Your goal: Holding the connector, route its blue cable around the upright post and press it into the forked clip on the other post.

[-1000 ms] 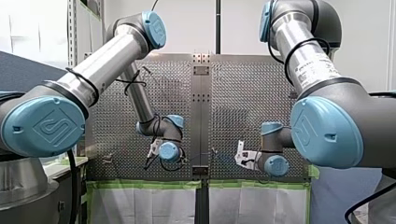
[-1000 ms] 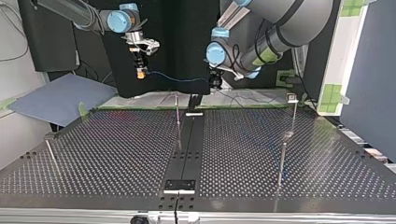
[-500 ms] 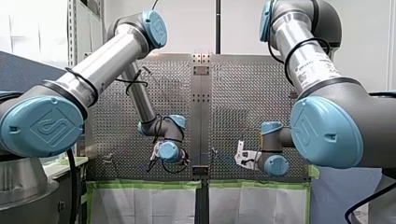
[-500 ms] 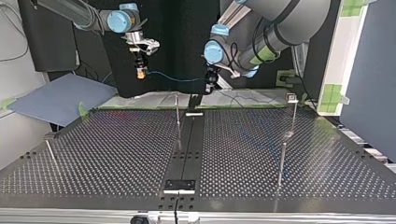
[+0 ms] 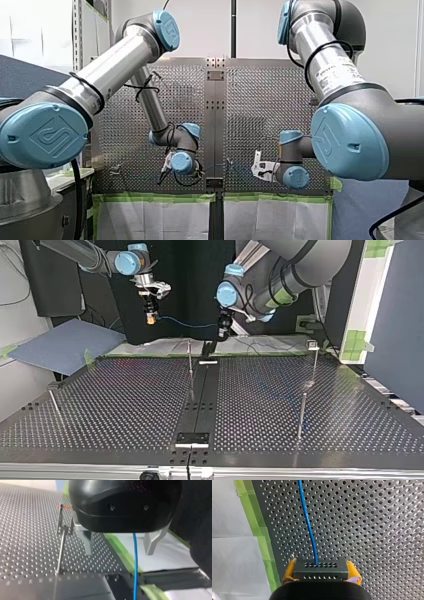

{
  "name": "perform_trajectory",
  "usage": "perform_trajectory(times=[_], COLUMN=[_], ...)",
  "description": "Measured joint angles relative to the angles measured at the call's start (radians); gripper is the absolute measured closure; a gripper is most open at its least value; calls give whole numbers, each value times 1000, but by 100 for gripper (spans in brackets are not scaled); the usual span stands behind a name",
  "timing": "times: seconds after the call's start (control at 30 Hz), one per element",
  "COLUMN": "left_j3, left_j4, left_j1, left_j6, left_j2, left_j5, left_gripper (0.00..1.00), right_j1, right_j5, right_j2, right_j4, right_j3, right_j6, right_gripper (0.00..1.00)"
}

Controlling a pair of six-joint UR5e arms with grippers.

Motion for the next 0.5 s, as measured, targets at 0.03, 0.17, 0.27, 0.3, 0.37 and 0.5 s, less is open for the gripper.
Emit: perform_trajectory(times=[0.03,0.17,0.27,0.3,0.37,0.5], left_j3=[0,0,0,0,0,0], left_j4=[-2,-4,1,6,20,56], left_j1=[-2,-11,-18,-19,-21,-24], left_j6=[-8,-40,-70,-79,-101,-141], left_j2=[0,0,0,0,0,1], left_j5=[8,40,70,79,101,128], left_gripper=[0,0,0,0,0,0], right_j1=[0,0,0,0,0,0], right_j5=[0,0,0,0,-1,-1], right_j2=[0,0,0,0,0,-1], right_j4=[0,0,0,0,1,3], right_j3=[0,0,0,0,0,0], right_j6=[0,0,0,0,-1,-1], right_gripper=[100,100,100,100,100,100])
